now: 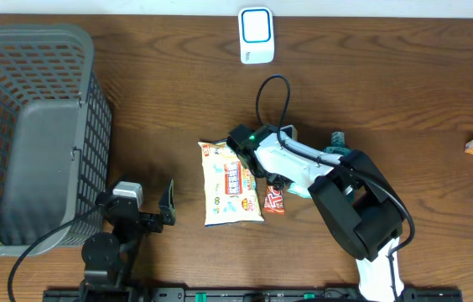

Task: Scan the item barcode
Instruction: 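Grasp the green wipes pack with the right gripper, then lift the wipes pack and carry it toward the white scanner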

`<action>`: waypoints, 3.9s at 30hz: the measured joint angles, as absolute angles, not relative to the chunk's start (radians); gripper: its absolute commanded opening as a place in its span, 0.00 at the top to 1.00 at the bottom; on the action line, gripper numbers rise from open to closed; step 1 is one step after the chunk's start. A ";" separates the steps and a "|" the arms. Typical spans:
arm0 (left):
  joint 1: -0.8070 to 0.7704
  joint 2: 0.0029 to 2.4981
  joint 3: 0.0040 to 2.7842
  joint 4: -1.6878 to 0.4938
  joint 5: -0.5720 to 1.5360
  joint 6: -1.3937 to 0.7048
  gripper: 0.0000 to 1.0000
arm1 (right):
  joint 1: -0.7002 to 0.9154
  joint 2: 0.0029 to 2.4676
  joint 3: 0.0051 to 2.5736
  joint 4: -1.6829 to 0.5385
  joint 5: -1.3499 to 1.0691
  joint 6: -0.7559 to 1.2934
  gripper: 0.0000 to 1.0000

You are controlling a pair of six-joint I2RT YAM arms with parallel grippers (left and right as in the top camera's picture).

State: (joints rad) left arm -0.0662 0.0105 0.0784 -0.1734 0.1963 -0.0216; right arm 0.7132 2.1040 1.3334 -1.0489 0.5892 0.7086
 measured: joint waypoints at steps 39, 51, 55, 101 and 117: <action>-0.066 0.010 0.078 -0.174 0.196 -0.022 0.02 | 0.413 2.054 1.558 -1.296 -1.418 -0.249 0.99; -0.066 0.010 0.078 -0.174 0.196 -0.022 0.02 | 0.418 2.054 1.557 -1.335 -1.508 -0.212 0.99; -0.066 0.010 0.078 -0.173 0.196 -0.022 0.02 | 0.429 2.054 1.557 -1.372 -1.512 -0.216 0.99; -0.066 0.010 0.078 -0.174 0.196 -0.022 0.02 | 0.455 1.450 1.551 -1.248 -0.899 -0.190 0.99; -0.066 0.010 0.078 -0.174 0.196 -0.022 0.02 | 0.503 1.586 1.549 -0.903 -0.028 0.228 0.99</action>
